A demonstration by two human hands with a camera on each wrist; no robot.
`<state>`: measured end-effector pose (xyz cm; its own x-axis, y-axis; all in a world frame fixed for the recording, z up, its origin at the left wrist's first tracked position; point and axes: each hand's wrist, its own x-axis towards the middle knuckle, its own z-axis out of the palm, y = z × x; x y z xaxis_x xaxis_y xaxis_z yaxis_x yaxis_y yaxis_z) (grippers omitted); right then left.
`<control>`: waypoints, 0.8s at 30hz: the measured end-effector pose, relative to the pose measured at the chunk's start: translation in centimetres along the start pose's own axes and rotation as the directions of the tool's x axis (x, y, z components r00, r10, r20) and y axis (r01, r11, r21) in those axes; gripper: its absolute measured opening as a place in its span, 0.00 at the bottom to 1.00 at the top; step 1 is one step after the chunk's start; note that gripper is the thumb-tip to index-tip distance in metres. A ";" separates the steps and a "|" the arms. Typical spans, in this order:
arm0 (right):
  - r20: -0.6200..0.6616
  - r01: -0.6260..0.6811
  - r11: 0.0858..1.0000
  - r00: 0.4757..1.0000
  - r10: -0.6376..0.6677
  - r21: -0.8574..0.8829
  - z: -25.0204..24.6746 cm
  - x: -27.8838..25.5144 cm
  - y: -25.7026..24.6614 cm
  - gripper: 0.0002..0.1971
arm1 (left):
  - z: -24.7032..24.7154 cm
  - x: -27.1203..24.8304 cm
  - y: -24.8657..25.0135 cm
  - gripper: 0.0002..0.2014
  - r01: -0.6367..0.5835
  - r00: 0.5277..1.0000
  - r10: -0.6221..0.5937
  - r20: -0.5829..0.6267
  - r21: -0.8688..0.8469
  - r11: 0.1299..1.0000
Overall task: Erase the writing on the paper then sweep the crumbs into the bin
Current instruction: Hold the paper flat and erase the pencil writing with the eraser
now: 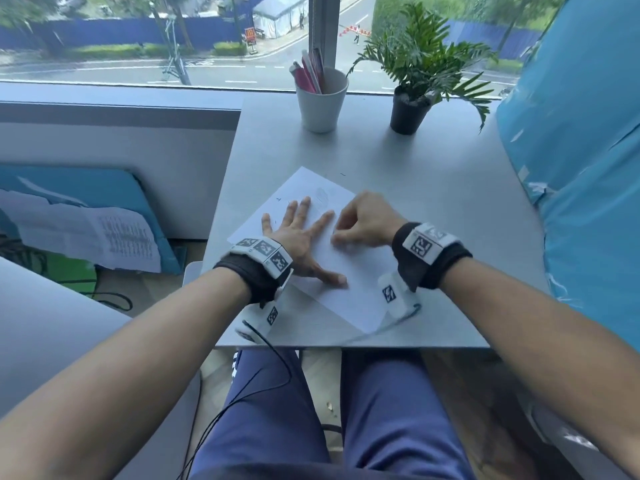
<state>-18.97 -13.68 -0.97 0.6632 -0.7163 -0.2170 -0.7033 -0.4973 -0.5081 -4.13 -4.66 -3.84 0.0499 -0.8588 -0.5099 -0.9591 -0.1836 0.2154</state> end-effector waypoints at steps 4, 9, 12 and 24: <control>-0.160 -0.056 0.998 0.985 0.057 0.014 -0.2 0.7 0.6 0.08 | 0.1 0.1 0.1 0.71 0.007 1.000 -0.007 0.004 0.010 1.000; 0.044 -0.029 0.999 0.999 0.027 0.044 0.7 -1.3 0.2 0.06 | 0.4 0.3 -0.1 0.71 -0.006 1.000 0.006 -0.020 0.011 1.000; -0.151 -0.128 0.987 0.978 0.141 0.094 -1.6 -0.8 3.2 0.07 | 0.8 0.4 -0.3 0.70 -0.016 0.999 0.017 -0.047 0.021 1.000; -0.092 -0.279 0.950 0.952 0.293 0.140 -1.5 -0.7 6.7 0.07 | -0.6 -1.1 -0.6 0.58 0.074 0.980 -0.019 -0.200 0.268 0.961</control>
<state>-24.53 -17.24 -3.00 0.4015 -0.8724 -0.2787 -0.8175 -0.2042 -0.5386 -3.42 -3.89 -2.98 0.1232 -0.9335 -0.3369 -0.9923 -0.1115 -0.0539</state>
